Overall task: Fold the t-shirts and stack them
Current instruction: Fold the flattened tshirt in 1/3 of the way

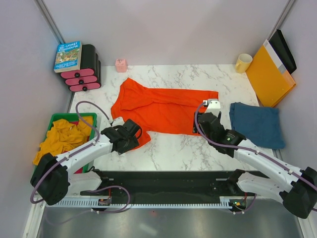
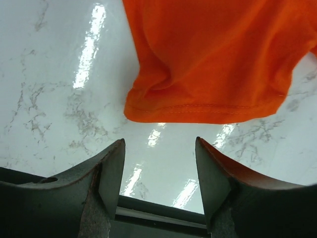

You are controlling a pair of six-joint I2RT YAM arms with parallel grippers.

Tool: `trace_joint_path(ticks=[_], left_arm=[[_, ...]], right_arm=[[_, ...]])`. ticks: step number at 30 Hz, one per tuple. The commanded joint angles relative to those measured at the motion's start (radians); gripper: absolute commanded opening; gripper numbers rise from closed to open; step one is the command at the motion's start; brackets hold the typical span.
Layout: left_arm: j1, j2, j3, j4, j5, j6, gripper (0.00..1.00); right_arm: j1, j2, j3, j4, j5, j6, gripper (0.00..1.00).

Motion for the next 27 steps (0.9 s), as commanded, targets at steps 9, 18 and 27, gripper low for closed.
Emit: trace_joint_path(ticks=[9,18,27], left_arm=[[0.108,0.424,0.455,0.116,-0.146,0.371,0.90],[0.328,0.654,0.701,0.200,0.063,0.518,0.90],[0.388,0.748,0.738,0.338,0.172,0.715,0.88]], right_arm=[[0.002,0.164,0.135,0.070,-0.036,-0.017,0.71],[0.002,0.297,0.271,0.080,-0.048,-0.083,0.71],[0.002,0.409,0.363,0.082,-0.057,-0.098,0.71]])
